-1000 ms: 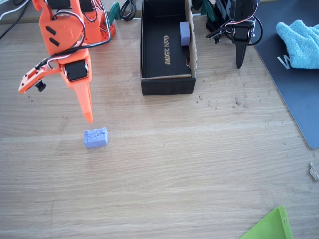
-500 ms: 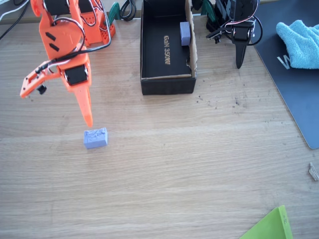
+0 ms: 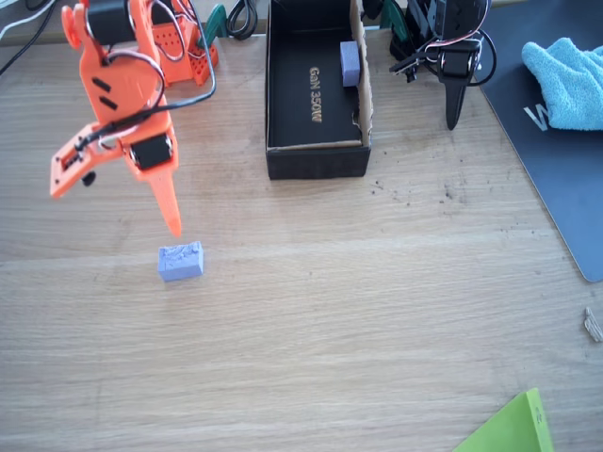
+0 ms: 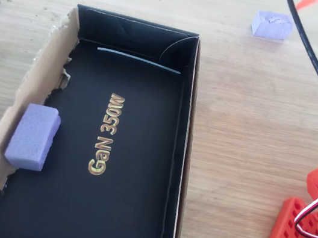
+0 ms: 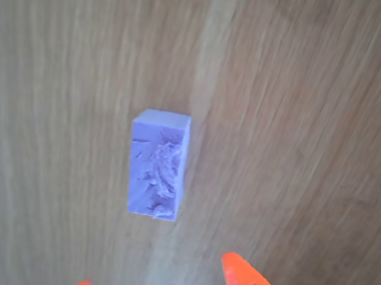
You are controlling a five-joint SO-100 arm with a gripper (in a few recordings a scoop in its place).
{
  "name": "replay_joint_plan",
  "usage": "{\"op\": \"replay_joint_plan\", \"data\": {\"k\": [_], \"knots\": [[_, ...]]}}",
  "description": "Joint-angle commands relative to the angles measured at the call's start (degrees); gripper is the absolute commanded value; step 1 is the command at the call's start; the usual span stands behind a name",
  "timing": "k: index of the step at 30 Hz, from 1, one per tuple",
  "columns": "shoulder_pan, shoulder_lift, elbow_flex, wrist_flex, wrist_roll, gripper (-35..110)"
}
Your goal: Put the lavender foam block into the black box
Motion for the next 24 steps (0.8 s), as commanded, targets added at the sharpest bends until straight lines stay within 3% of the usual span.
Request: {"op": "replay_joint_plan", "data": {"k": [1, 24], "knots": [[0.1, 0.4, -2.3, -0.6, 0.6, 24], [0.0, -9.4, -7.6, -3.1, -2.5, 28]]}}
